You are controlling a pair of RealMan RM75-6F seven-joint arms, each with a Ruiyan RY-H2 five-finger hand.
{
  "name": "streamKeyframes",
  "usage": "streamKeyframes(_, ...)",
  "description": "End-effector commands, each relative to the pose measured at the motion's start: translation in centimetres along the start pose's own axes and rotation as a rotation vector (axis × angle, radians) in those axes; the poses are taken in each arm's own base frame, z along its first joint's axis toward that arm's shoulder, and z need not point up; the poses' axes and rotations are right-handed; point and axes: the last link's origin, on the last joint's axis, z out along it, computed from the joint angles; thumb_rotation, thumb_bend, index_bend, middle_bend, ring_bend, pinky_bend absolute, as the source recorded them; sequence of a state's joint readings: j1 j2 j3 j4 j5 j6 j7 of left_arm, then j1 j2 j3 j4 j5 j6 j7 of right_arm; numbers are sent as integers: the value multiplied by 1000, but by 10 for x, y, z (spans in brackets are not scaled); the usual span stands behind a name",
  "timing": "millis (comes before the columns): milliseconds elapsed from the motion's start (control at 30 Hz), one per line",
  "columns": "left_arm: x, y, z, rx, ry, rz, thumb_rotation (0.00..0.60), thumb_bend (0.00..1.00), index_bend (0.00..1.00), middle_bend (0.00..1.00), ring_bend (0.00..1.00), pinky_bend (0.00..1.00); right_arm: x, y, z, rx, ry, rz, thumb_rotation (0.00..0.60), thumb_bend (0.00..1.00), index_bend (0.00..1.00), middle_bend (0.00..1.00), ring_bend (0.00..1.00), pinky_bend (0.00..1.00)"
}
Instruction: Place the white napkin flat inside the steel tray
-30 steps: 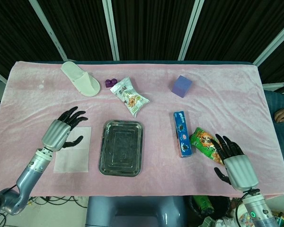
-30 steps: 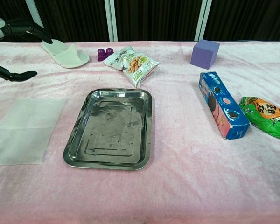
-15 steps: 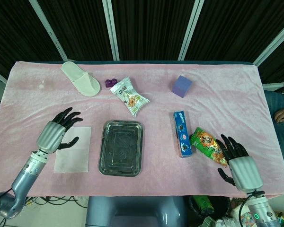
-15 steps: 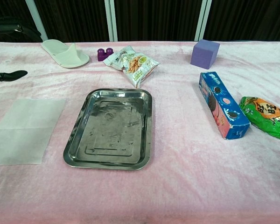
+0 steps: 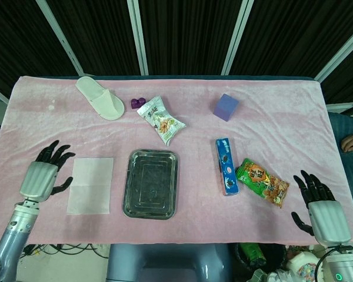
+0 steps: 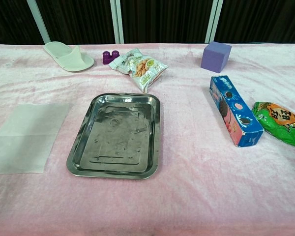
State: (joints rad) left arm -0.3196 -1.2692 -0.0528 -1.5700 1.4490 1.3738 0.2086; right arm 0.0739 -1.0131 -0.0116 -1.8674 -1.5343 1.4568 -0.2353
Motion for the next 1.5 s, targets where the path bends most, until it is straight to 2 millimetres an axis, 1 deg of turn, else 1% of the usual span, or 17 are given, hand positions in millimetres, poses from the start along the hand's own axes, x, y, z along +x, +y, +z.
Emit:
streamKeyframes(33,-1,-25,-40,117,-82,6,600,272,259,152,0,149,-5,15,-7,-49,7,-8,600,208,0,0,49,174)
streamKeyframes(133,-6,-31,-54,145,-101,-18,600,272,264,151,0,145,-5,21,-6,-61,43,2,600,213,0,0,49,174)
streamKeyframes(300,-18,-31,-66,128,-111,-27,600,273,292,152,0,140,-11,27,-7,-67,73,20,600,216,0,0,49,173)
streamKeyframes(400,-30,-31,-72,101,-121,-6,600,275,322,155,0,135,-13,28,-6,-67,81,21,600,217,0,0,49,173)
streamKeyframes(500,-45,-34,-81,97,-152,9,600,276,333,157,0,134,-13,28,-7,-67,88,24,600,217,0,0,49,174)
streamKeyframes(667,-73,-36,-94,89,-235,-49,600,276,340,157,0,118,-14,28,-9,-78,86,34,600,217,0,0,49,174)
streamKeyframes(867,-90,-30,-98,3,-248,-44,600,262,361,159,0,111,-16,27,-9,-87,73,33,600,217,0,0,48,173)
streamKeyframes(1067,-102,-28,-98,-21,-266,7,600,251,380,161,0,111,-17,26,-9,-86,63,30,600,217,0,0,49,173)
streamKeyframes(1267,-112,-24,-91,-36,-255,18,600,254,403,165,0,111,-19,27,-9,-95,41,34,600,218,0,0,48,173)
streamKeyframes(1500,-118,-23,-83,-47,-220,37,600,258,423,174,0,111,-21,25,-8,-92,29,24,600,221,0,0,49,173)
